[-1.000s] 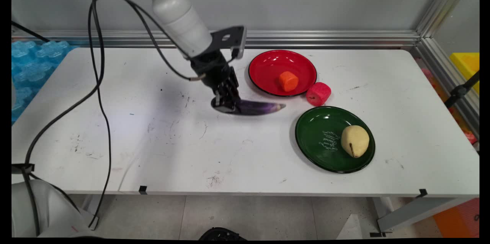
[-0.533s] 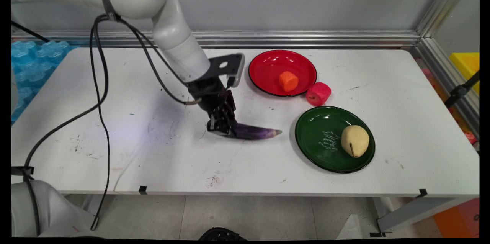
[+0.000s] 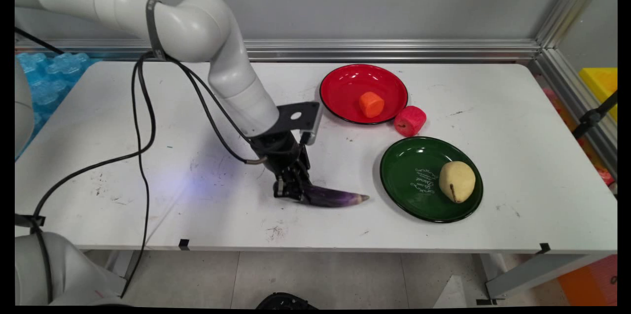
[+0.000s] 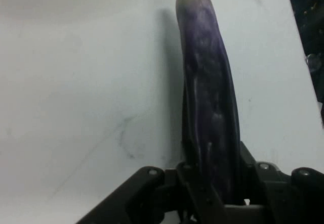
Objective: Place the picked object on the table
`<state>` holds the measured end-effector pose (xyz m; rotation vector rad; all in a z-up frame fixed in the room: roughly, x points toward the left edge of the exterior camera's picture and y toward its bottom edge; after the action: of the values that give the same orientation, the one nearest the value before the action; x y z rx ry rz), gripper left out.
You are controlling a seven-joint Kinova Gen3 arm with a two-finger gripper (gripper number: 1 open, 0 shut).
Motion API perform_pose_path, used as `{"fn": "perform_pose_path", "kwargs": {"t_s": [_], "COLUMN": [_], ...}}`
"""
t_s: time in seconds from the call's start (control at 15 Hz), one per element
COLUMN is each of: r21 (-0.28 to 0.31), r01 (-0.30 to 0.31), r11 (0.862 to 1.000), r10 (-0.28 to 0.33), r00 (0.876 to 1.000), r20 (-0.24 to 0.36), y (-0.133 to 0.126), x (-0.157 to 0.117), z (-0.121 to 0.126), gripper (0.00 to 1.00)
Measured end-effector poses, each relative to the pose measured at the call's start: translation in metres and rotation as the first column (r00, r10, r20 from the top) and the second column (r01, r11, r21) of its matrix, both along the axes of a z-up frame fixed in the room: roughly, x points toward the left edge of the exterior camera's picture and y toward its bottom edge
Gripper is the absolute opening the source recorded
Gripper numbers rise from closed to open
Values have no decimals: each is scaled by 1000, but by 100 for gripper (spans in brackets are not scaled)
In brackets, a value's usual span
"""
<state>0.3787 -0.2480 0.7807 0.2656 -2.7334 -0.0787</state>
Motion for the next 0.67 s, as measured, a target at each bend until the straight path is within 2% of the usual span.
{"fn": "perform_pose_path", "kwargs": {"t_s": [0.33, 0.4, 0.67], "r21": [-9, -14, -28], "r01": [9, 12, 19], "r11": [1000, 1000, 999], "r10": [-9, -12, -20], "r00": [1000, 1000, 1000], "r20": [-11, -14, -23], "y": [4, 5, 5], "x": [-10, -11, -11], "z": [-14, -15, -14], "gripper": [0, 100, 100]}}
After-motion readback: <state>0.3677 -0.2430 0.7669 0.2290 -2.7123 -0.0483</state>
